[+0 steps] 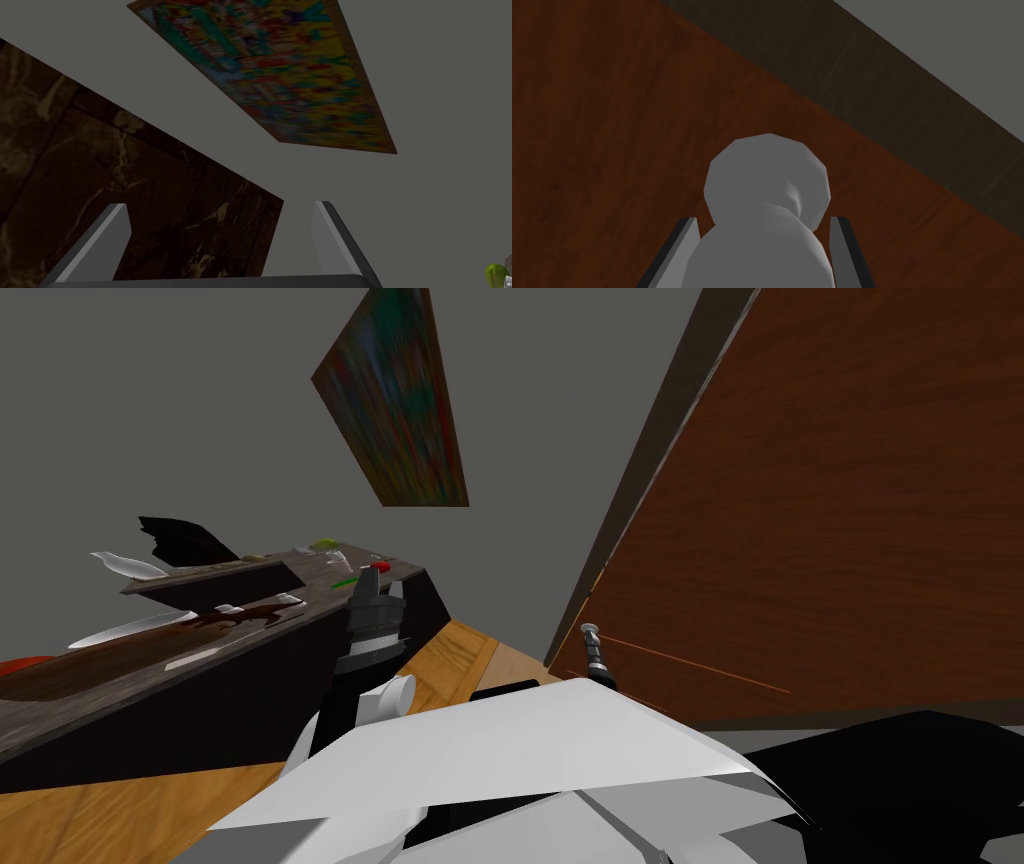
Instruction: Pull the door open
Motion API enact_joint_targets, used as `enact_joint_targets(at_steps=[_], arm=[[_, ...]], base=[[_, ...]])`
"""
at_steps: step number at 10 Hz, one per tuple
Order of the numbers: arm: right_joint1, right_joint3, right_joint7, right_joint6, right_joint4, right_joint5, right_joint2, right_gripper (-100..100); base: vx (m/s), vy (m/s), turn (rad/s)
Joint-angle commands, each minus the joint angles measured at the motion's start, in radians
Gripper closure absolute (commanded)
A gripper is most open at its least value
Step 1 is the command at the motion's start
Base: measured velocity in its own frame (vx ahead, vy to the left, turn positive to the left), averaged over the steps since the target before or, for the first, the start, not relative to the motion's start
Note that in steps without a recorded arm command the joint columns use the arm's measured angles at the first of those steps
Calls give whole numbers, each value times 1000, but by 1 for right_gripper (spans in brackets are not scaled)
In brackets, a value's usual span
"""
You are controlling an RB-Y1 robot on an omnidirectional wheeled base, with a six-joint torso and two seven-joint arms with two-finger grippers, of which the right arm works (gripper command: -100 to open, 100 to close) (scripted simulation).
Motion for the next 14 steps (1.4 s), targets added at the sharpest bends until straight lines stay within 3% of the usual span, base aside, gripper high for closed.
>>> enact_joint_targets(at_steps=[1,14], arm=[[-2,6,-40,2,0,-1,5,100],[-65,26,-363,0,61,-38,-11,100]], base=[[-42,1,21],[-40,3,18]])
